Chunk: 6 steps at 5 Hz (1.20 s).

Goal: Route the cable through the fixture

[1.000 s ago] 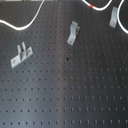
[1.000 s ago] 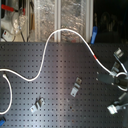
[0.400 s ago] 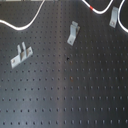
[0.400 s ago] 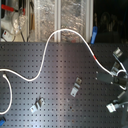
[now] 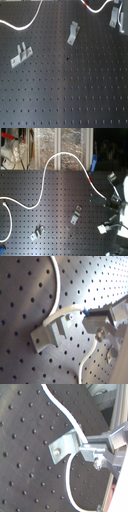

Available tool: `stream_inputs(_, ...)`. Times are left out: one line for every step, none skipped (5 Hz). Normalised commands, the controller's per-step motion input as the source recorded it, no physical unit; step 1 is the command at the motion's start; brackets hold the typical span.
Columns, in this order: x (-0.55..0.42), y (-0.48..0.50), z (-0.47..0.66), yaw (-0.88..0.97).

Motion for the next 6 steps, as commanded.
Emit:
stream_inputs(-0.367,-0.046,0.03,0.46)
stream_inputs(-0.4,-0.035,0.01,0.54)
stream_inputs(-0.336,-0.002,0.02,0.44)
stream_inputs(-0.106,-0.032,0.03,0.1)
stream_inputs(-0.055,-0.084,0.1,0.0)
stream_inputs(-0.058,-0.185,0.42,-0.02)
